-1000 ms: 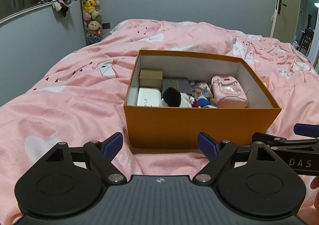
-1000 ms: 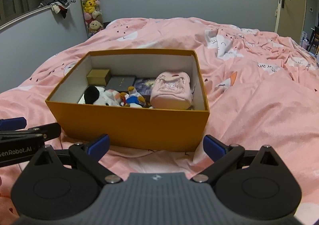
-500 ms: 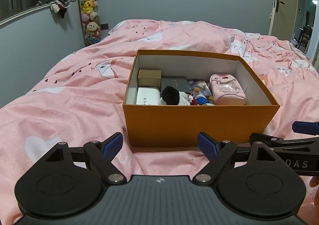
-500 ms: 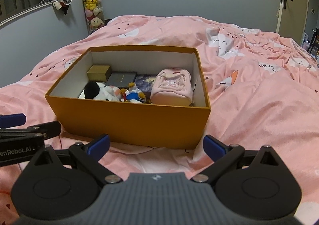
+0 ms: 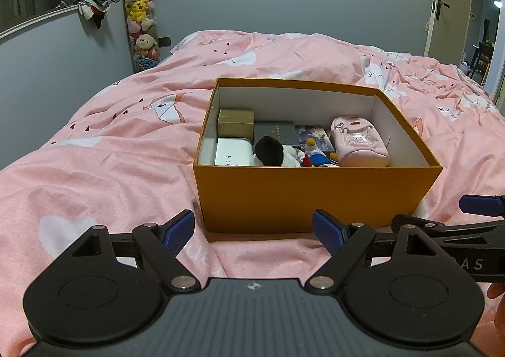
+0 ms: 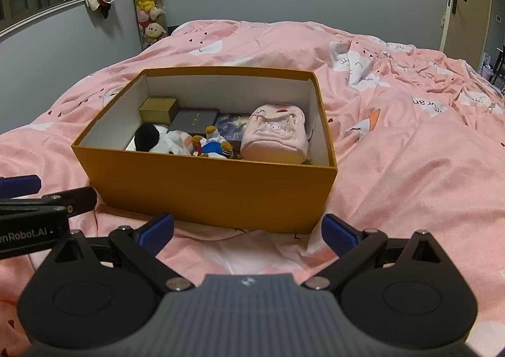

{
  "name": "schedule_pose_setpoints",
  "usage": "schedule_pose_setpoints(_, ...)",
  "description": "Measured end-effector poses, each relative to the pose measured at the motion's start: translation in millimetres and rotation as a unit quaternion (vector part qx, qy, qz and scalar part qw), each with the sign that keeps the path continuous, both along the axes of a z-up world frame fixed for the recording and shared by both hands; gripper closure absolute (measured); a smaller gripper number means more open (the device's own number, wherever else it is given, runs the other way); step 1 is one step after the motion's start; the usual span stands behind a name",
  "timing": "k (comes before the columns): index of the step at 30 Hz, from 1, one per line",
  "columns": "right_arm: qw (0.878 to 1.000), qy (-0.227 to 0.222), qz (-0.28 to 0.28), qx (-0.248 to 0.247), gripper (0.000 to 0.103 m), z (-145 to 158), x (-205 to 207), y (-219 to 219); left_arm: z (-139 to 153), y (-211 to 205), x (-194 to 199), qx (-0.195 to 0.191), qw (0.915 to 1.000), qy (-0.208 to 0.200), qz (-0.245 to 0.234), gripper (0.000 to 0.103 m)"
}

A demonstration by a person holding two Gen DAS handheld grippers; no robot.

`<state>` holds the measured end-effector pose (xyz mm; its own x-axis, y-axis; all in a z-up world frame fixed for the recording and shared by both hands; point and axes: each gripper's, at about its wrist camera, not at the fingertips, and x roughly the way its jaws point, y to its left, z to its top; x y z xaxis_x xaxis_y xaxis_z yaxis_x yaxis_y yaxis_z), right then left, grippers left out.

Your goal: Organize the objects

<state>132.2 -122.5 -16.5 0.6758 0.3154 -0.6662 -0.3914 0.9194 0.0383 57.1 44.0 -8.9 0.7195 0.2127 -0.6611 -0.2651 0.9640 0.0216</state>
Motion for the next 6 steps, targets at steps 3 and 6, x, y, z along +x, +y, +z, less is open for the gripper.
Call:
schedule_pose_setpoints(3, 1.000, -0.001, 0.001, 0.000, 0.003, 0.2, -0.4, 0.4, 0.3, -0.7, -0.1, 0.001, 1.0000, -0.001, -0.002, 0.004)
schedule_pose_setpoints(6, 1.000, -0.001, 0.000, 0.000, 0.003, 0.3, -0.8, 0.4, 0.7, -1.1, 0.0, 0.002, 1.0000, -0.002, -0.002, 0.004)
